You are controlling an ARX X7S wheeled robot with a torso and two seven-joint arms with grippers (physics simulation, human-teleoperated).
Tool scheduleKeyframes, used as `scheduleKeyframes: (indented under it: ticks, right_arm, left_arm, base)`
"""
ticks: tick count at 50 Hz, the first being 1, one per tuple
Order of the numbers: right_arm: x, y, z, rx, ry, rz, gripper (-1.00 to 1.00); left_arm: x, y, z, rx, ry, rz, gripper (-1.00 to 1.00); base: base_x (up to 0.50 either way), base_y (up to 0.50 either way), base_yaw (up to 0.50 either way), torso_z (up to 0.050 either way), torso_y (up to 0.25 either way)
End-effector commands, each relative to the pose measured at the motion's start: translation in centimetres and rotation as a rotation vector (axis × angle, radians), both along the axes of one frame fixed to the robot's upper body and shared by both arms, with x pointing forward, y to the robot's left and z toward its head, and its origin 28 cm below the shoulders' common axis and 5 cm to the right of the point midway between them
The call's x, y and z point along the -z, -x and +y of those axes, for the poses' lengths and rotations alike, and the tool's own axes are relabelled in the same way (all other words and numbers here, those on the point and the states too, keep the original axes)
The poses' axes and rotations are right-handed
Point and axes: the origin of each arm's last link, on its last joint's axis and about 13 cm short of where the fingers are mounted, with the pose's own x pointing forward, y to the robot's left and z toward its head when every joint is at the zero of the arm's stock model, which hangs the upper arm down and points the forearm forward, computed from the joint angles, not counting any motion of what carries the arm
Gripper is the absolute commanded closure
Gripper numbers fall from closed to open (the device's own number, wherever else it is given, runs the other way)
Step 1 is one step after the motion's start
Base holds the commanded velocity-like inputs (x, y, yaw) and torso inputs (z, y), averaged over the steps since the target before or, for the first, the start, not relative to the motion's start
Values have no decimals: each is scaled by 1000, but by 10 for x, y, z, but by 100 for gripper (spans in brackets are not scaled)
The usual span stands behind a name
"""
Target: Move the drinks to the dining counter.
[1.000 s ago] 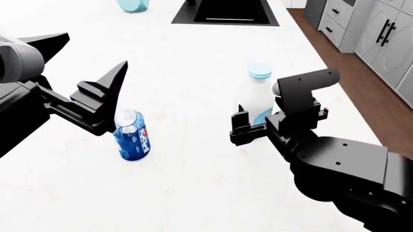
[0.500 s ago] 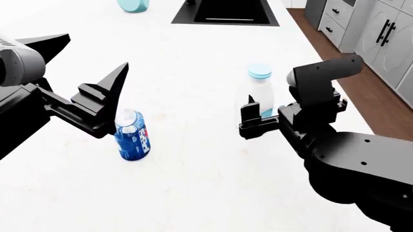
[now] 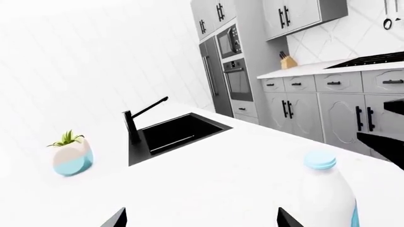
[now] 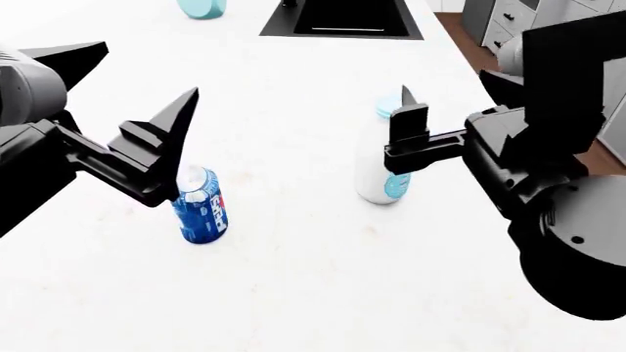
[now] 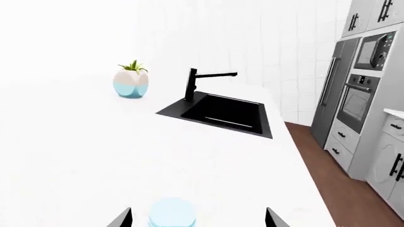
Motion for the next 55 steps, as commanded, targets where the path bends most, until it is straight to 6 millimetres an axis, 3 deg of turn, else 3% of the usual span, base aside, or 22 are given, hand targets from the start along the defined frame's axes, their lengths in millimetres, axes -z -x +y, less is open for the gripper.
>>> scheduleKeyframes:
  ticks: [1,20,31,48,55]
  right_arm:
    - [-33,23,-3,49,-27,-163,-100]
    - [-85,71,-13,155,-82,-413,-100]
    - [-113,92,-15,187,-69,-480,-100]
    - [-156,141,-13,184,-46,-610,-100]
    - [-170,160,-19,186,-35,-663,-100]
  left_arm:
    - [-5,4,-1,1,9,-27,-100]
    - [-32,17,6,-106,151,-167,-100]
    - [-65,27,15,-170,243,-243,-100]
    - [-108,85,27,-253,307,-384,-100]
    - [-132,123,32,-279,311,-449,-100]
  base:
    - [0,0,0,0,0]
    - [0,0,0,0,0]
    - [0,0,0,0,0]
    - [0,0,0,0,0]
    - [0,0,0,0,0]
